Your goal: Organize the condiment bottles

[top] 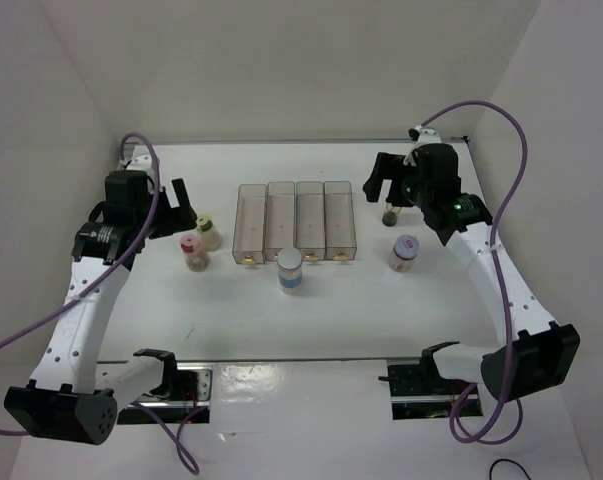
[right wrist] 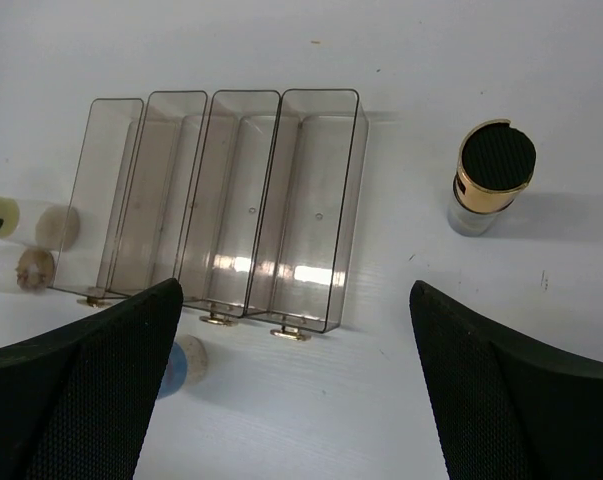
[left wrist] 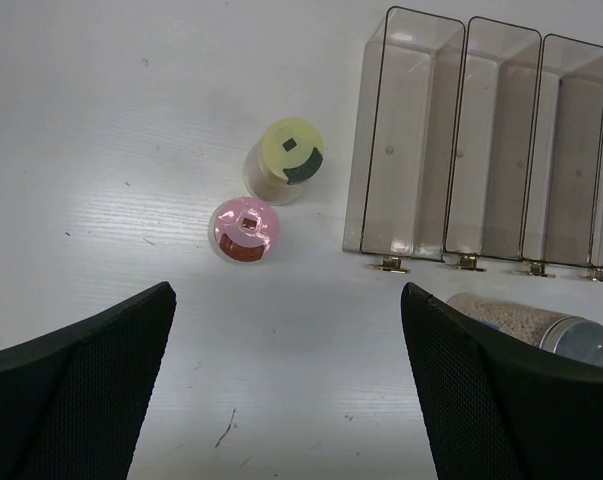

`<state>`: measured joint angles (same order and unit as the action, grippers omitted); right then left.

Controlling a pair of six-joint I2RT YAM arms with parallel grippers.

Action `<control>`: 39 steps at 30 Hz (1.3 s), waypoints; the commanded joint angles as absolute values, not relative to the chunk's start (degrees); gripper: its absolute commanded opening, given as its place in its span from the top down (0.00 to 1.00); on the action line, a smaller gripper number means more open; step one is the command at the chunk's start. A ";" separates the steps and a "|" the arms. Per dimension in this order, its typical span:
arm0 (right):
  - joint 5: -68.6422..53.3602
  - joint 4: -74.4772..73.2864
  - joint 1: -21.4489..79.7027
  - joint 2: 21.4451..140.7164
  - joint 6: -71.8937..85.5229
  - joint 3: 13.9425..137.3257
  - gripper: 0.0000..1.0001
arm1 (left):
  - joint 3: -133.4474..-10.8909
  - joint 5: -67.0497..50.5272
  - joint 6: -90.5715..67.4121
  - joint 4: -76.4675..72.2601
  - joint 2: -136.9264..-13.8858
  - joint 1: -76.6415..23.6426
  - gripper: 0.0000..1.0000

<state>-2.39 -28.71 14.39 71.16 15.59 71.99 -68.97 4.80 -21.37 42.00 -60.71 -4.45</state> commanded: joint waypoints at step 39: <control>-3.34 -23.64 15.38 72.42 19.86 68.55 0.02 | -72.32 6.50 -19.07 31.46 -85.69 -4.66 0.01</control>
